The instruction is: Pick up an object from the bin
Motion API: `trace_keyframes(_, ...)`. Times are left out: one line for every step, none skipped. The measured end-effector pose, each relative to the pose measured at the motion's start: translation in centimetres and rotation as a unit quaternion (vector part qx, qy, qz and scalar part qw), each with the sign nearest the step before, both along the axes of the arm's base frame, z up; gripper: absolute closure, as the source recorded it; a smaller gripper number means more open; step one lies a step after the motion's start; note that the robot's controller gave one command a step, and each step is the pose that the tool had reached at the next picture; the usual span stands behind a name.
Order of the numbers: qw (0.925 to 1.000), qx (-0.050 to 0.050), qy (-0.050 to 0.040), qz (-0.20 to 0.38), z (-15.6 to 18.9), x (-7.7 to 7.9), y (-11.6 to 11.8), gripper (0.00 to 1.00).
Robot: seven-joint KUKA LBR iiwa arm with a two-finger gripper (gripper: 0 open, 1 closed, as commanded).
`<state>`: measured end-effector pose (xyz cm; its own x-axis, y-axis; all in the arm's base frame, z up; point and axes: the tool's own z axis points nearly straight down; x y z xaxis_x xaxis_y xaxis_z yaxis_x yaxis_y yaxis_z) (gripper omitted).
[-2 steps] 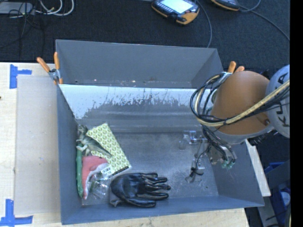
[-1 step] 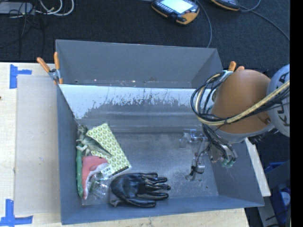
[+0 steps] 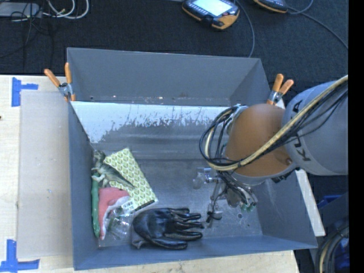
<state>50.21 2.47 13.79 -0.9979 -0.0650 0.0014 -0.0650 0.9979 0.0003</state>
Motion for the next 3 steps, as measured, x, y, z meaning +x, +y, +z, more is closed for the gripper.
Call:
trace_keyframes(0.9975, 0.001, 0.0001, 0.070, -0.6, 0.8, 4.7, 0.00)
trace_keyframes(0.9990, 0.000, 0.0013, 0.045, -2.6, -1.2, 3.2, 0.00)
trace_keyframes(0.9987, 0.001, 0.0011, 0.051, -7.0, -0.8, 3.6, 0.00)
